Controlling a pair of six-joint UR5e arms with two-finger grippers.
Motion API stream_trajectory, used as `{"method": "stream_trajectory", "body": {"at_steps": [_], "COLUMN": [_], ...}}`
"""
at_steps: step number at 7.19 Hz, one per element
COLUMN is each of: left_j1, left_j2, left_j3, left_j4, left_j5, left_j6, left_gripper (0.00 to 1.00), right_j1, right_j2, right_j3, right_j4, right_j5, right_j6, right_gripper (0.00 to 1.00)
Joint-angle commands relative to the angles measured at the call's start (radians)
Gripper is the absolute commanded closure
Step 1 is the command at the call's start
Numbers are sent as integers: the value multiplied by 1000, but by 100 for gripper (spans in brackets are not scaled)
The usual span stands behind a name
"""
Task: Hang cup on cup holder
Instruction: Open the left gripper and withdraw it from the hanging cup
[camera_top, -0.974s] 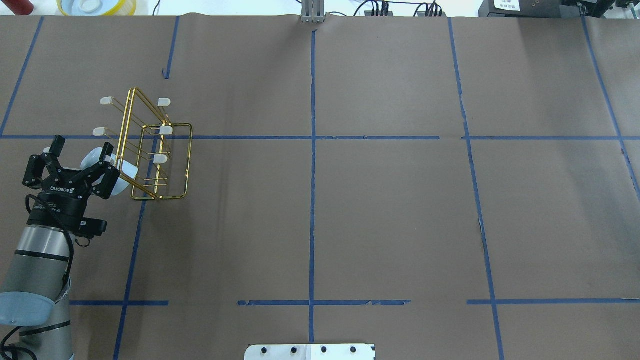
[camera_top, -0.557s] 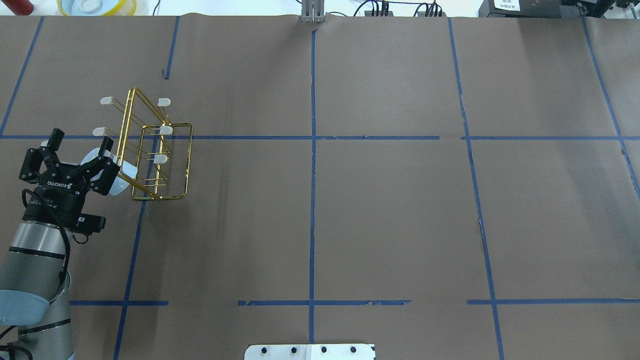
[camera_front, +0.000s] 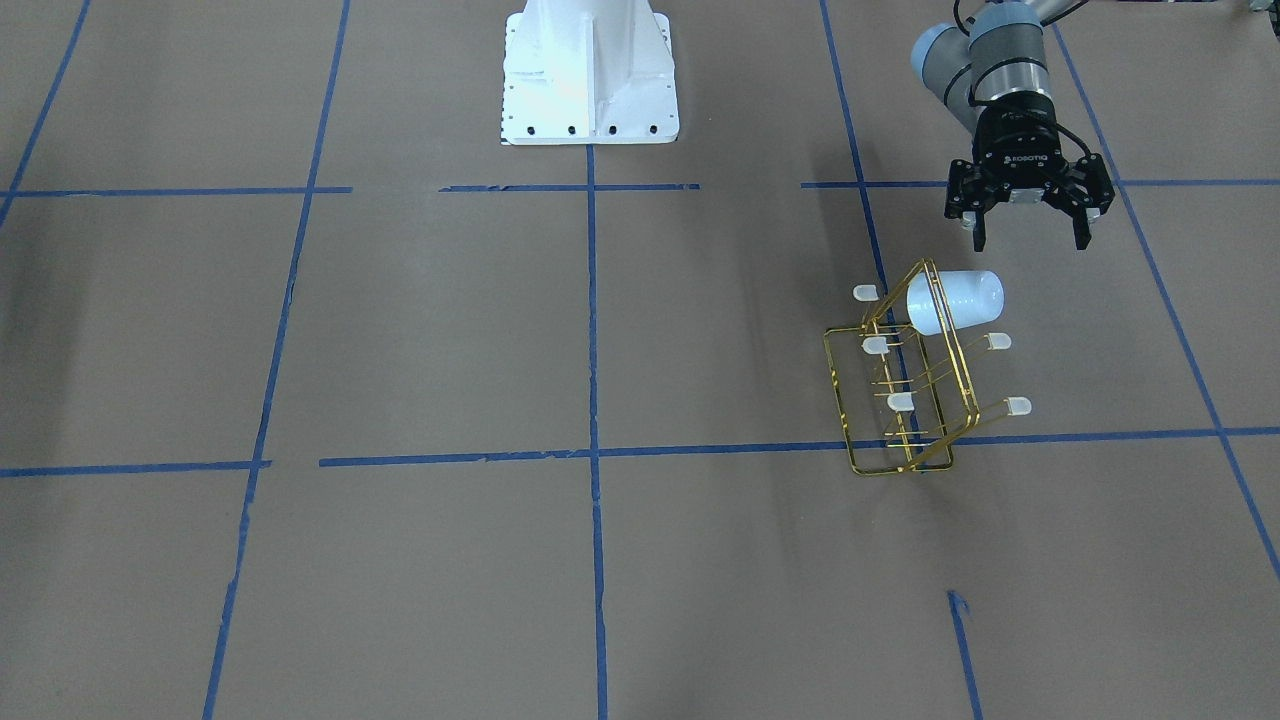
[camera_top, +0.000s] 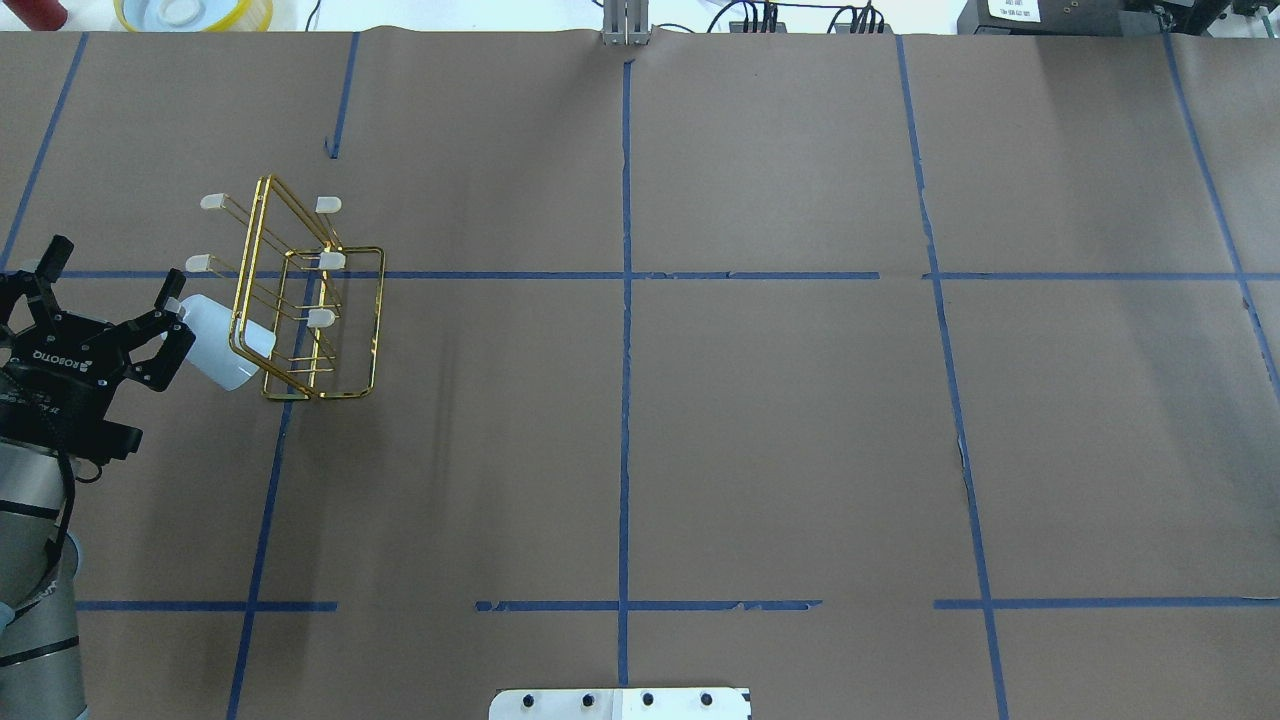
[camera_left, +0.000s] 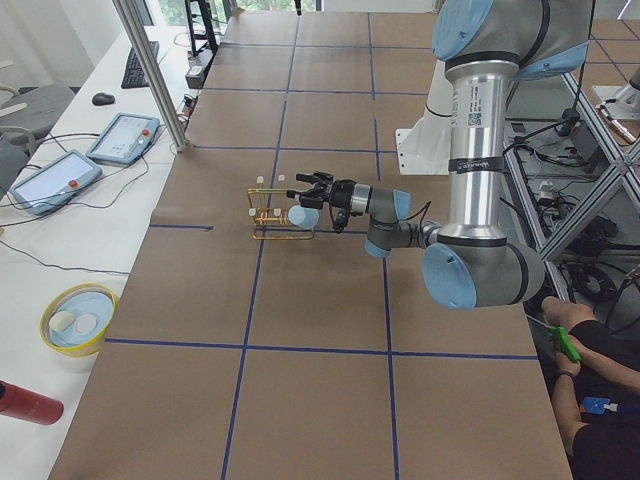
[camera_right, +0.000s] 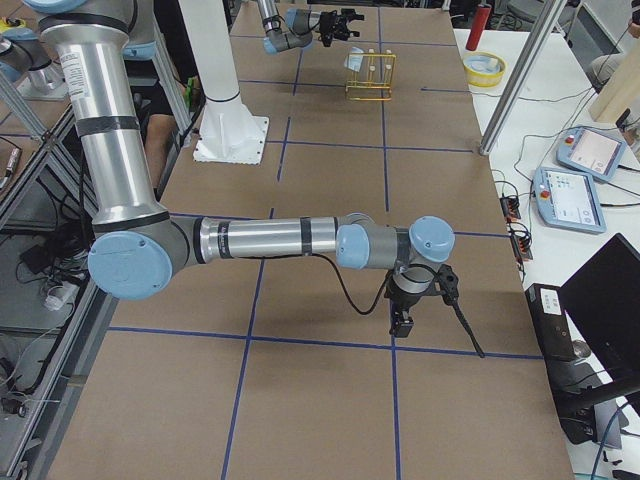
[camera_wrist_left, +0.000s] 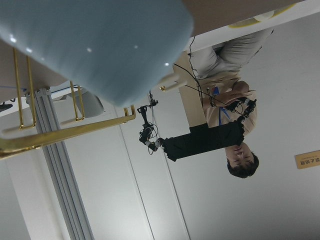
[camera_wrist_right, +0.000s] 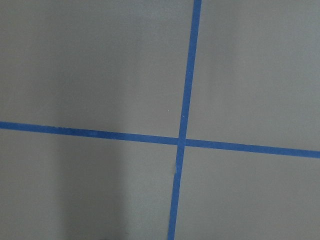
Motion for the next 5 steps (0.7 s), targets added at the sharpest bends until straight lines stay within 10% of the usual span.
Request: {"method": "stream_trajectory", "body": {"at_steps": [1,5], "left_j1": [-20,-72], "left_j2": [20,34], "left_j3": [2,2], "left_j4": [-68,-186], "left_j5": [-57,-229], "left_j6": [242,773], "left_gripper": [0,0], "right_j1": [0,0], "right_j2": [0,0], "right_j3": [0,0], "right_j4": [0,0], "right_j5": [0,0], "right_j6": [0,0], "right_gripper": [0,0]}}
